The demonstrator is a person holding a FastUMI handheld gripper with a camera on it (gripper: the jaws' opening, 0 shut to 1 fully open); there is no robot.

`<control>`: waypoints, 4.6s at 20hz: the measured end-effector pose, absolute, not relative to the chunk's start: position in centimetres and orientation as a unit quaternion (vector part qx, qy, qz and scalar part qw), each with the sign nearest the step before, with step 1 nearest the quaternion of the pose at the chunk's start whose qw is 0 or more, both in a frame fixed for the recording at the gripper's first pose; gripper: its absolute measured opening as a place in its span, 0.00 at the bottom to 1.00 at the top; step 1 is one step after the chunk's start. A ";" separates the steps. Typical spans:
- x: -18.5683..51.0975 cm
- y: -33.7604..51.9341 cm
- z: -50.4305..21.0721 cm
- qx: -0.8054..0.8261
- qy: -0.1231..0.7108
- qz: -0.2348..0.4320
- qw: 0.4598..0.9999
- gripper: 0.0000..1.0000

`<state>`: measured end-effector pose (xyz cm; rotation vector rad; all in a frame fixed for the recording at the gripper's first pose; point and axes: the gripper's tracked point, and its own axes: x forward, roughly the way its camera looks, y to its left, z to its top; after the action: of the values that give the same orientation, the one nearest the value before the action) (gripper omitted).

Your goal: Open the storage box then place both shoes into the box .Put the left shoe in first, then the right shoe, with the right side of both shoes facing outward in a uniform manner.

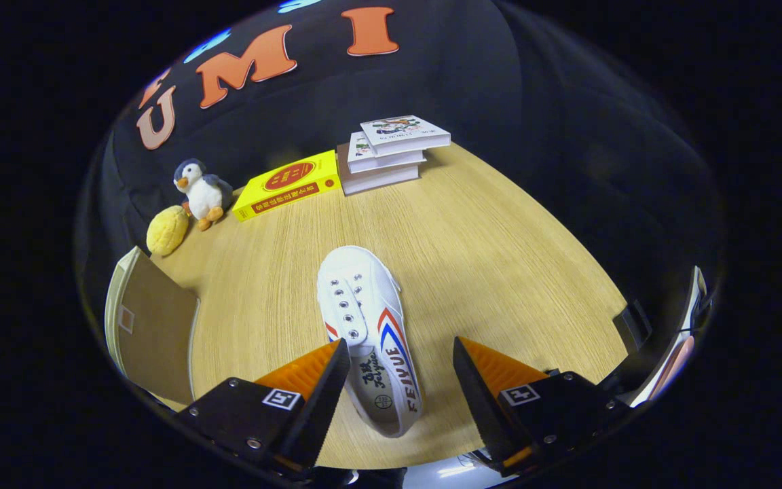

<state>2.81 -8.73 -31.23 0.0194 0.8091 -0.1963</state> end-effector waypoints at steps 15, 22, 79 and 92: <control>4.1 -8.2 -35.4 0.029 0.451 -0.054 0.890 0.40; 3.9 -8.1 -34.9 0.090 0.419 -0.069 0.901 0.00; 1.2 31.1 -18.3 0.024 0.274 -0.006 0.961 0.59; 2.9 22.3 -5.5 0.027 0.162 0.006 0.986 0.82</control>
<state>2.95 22.26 -5.50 0.0538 0.3246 0.0130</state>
